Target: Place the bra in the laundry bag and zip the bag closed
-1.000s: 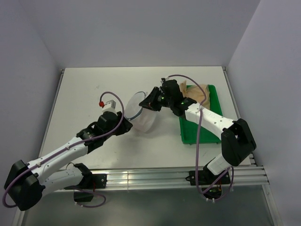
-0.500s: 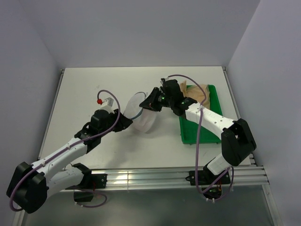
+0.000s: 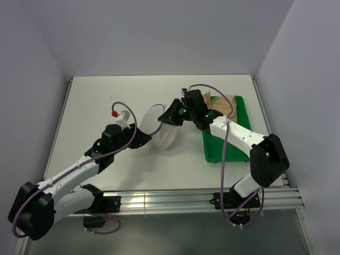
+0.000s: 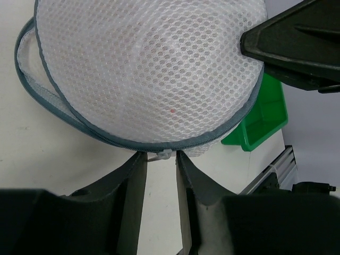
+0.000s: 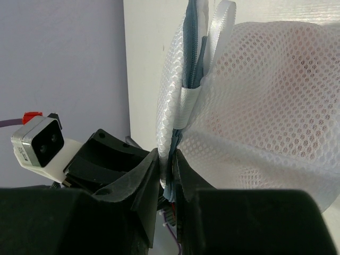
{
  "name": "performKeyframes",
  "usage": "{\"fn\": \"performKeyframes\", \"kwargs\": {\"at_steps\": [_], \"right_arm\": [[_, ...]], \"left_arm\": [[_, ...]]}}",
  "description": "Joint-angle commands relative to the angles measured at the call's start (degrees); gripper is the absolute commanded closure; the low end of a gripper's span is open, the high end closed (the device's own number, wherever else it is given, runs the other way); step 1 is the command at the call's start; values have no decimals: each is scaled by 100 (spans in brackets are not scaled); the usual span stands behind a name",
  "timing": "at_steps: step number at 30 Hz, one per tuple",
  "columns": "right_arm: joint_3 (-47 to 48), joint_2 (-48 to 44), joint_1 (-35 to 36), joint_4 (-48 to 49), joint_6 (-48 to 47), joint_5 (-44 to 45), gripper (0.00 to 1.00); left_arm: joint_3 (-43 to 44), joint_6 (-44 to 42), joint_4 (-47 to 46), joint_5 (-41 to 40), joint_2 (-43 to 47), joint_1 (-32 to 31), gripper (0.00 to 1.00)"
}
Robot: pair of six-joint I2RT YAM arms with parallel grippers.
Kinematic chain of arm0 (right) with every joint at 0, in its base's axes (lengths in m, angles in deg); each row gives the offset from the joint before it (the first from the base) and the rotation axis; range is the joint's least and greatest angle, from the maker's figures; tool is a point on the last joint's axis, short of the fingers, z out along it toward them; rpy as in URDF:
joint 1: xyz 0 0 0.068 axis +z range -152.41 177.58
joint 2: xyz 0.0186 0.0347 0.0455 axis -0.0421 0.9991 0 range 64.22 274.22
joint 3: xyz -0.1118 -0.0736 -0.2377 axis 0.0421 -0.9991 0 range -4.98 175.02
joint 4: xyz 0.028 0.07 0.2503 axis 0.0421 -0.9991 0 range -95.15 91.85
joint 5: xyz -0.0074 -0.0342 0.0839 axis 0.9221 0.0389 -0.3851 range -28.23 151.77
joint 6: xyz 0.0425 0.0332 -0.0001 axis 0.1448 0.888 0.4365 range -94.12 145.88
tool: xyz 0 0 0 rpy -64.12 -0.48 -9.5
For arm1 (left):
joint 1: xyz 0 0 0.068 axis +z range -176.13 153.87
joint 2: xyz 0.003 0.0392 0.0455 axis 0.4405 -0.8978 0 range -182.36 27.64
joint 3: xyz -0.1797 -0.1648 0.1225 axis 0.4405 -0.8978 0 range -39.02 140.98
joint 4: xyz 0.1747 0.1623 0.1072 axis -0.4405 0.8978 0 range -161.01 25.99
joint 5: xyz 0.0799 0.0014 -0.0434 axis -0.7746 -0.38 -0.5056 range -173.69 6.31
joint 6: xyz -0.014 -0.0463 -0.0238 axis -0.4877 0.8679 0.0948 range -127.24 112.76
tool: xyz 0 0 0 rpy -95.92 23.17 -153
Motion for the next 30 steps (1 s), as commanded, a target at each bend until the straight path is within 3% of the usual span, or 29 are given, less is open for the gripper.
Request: {"fn": "performKeyframes", "kwargs": {"at_steps": [1,12,25,30], "right_arm": [[175,-82,-23,52,-65,-116,78],[192,-12,-23,70,-48,-134,79],[166,-3,-23,87,-30,-125,79],[149,-3,-23,96,-21,-116,79]], "left_arm": [[-83,-111,-383,204,40,30,66],[-452,143,-814,248,23,30,69],[-303,56,-867,257,14,30,74],[-276,64,-832,292,31,30,81]]}}
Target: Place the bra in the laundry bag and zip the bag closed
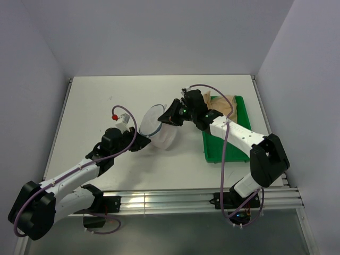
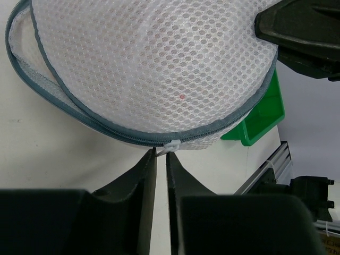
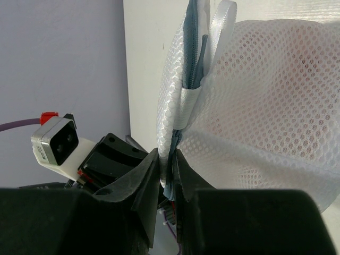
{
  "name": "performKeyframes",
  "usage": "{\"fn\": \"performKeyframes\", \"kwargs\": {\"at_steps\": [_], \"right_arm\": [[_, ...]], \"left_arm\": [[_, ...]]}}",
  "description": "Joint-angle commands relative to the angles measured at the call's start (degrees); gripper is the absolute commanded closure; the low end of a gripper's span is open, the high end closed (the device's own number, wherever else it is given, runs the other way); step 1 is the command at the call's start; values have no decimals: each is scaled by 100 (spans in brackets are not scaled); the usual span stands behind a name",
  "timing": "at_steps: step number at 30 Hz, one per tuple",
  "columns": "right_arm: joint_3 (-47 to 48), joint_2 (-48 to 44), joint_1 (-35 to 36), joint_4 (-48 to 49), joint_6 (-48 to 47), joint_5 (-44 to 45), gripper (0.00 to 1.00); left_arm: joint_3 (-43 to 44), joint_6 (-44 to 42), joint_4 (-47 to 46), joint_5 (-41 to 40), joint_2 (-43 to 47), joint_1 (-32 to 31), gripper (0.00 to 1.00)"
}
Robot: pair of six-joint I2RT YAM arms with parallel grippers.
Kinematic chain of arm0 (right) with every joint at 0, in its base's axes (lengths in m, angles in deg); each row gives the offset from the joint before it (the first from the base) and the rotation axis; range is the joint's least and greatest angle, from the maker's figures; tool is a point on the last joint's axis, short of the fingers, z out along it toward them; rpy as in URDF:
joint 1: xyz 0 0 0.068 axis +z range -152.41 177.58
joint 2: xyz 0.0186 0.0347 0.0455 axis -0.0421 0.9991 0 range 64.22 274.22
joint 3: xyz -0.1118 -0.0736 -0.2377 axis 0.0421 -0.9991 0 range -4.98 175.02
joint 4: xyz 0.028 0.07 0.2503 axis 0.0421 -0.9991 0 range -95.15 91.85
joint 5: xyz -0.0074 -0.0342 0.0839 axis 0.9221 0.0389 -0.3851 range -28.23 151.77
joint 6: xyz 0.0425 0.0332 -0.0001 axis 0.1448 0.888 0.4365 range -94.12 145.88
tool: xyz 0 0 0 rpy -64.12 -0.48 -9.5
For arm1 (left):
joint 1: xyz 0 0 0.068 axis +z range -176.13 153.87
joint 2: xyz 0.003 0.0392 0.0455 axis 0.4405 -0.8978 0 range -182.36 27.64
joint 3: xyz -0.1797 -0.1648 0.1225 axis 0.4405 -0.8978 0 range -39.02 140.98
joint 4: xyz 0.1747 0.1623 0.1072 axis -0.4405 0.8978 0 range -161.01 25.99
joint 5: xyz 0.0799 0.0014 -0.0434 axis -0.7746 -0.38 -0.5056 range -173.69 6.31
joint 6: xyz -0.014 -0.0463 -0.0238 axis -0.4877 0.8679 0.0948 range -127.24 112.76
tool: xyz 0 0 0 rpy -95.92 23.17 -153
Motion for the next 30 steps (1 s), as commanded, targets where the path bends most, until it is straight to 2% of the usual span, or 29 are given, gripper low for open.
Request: {"fn": "performKeyframes", "kwargs": {"at_steps": [1,4,5,9,17,20,21,26,30], "right_arm": [[148,1,-23,116,-23,-96,79],[148,10,-23,125,-23,-96,79],[157,10,-23,125,-15,-88,79],[192,37,-23,37,-85,-44,79],[649,335,-76,-349,-366,-61,77],[878,397,-84,-577,-436,61,67],[930,371,-76,-631,-437,123,59],[870,-155,-14,-982,-401,536,36],[432,-657,100,-922,-156,633,35]], "left_arm": [[170,-62,-251,135,53,28,83],[178,-62,-180,99,80,19,92],[178,-71,-154,91,97,19,99],[240,-97,57,29,246,19,100],[591,-370,1321,-401,879,28,100],[705,-387,1620,-445,950,28,100],[741,-396,1674,-454,880,19,100],[794,-317,1613,-410,739,19,100],[829,-282,1534,-358,625,-59,100]]}}
